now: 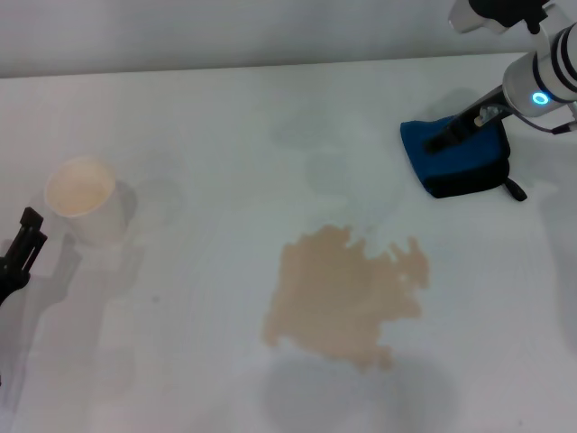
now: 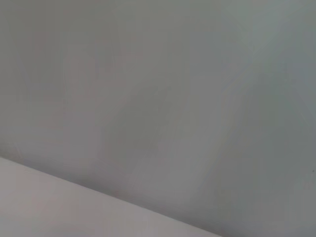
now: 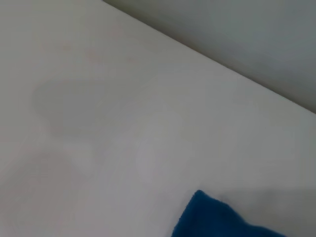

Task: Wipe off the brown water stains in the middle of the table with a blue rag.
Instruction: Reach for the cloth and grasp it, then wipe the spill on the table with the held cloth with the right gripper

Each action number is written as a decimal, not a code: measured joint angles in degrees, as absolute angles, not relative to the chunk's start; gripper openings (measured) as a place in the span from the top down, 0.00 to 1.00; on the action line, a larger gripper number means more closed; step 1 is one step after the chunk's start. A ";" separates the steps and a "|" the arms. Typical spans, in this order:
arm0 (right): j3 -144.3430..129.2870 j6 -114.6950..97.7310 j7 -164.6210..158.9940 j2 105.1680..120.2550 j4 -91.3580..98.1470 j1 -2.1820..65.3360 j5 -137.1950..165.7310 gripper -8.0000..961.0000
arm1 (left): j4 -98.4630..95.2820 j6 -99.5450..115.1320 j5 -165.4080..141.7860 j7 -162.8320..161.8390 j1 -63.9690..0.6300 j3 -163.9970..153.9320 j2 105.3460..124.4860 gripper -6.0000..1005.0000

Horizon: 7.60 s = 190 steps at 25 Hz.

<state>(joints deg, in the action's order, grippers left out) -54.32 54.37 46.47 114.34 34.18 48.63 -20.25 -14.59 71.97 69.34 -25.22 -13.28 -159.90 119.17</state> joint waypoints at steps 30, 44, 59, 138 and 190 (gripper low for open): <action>-54.58 50.78 40.19 114.88 29.91 48.66 -13.38 0.16 | -14.07 71.89 69.30 -25.22 -12.93 -160.24 119.09 0.12; -54.84 53.68 39.55 114.80 29.90 48.69 -13.33 0.53 | -13.95 72.15 69.08 -25.22 -12.73 -160.33 119.08 0.12; -54.91 57.82 40.90 114.90 33.69 47.82 -13.05 0.90 | -13.98 72.26 69.36 -25.22 -12.76 -159.93 119.09 0.12; -99.80 60.63 57.13 115.54 57.55 34.37 -50.85 0.92 | -14.50 72.42 71.01 -25.22 -14.94 -159.87 119.17 0.12; -123.71 50.39 57.94 116.22 54.86 40.06 -73.82 0.86 | -14.32 71.99 71.01 -25.22 -15.62 -159.87 119.26 0.12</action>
<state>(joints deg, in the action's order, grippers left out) -123.71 50.39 57.94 116.22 54.86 40.06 -73.82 -14.32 71.99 71.01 -25.22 -15.62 -159.87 119.26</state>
